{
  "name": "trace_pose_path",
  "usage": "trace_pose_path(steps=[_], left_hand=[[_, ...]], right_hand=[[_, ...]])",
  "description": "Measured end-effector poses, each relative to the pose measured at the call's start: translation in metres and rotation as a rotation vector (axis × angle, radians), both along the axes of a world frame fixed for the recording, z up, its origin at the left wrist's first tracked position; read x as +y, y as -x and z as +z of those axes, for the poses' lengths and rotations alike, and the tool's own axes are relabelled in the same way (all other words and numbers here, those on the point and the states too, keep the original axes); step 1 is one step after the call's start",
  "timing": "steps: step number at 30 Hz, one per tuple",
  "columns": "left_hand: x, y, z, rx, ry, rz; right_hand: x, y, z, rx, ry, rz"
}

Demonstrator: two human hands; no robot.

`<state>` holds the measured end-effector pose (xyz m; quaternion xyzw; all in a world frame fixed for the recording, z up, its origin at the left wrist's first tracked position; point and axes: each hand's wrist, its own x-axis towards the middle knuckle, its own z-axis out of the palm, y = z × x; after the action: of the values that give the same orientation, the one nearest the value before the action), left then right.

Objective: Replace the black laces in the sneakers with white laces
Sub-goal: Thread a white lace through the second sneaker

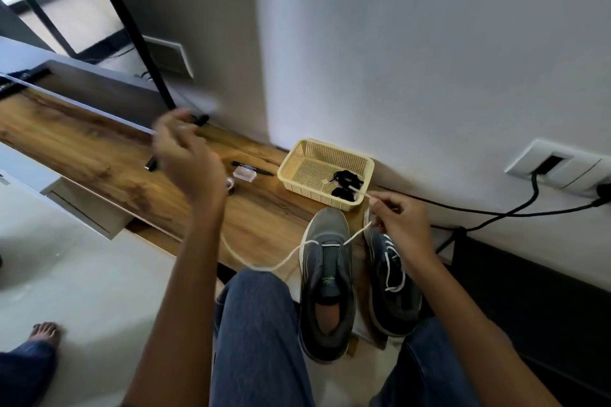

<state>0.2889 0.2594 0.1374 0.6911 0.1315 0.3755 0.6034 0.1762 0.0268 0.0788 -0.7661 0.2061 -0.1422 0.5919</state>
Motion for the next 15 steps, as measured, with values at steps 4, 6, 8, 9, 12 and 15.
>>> trace_pose_path(steps=[4, 6, 8, 9, 12, 15], left_hand=[[-0.040, 0.027, -0.072, 0.600, -0.459, -0.642], [-0.058, 0.041, -0.102, 0.789, -0.588, -0.906], [-0.068, 0.052, -0.122, 0.885, -0.752, -0.956], [-0.070, 0.056, -0.129, 0.890, -0.831, -0.912], [-0.072, 0.066, -0.134, 0.852, -0.963, -0.756], [-0.066, 0.074, -0.139, 0.848, -0.991, -0.677]], right_hand=[[0.012, -0.006, -0.034, 0.119, 0.116, 0.070], [0.018, -0.006, -0.049, 0.181, 0.179, 0.108], [0.022, -0.006, -0.061, 0.227, 0.222, 0.124], [0.024, -0.005, -0.067, 0.246, 0.236, 0.122], [0.030, -0.003, -0.078, 0.277, 0.280, 0.125], [0.036, -0.002, -0.087, 0.310, 0.322, 0.134]])
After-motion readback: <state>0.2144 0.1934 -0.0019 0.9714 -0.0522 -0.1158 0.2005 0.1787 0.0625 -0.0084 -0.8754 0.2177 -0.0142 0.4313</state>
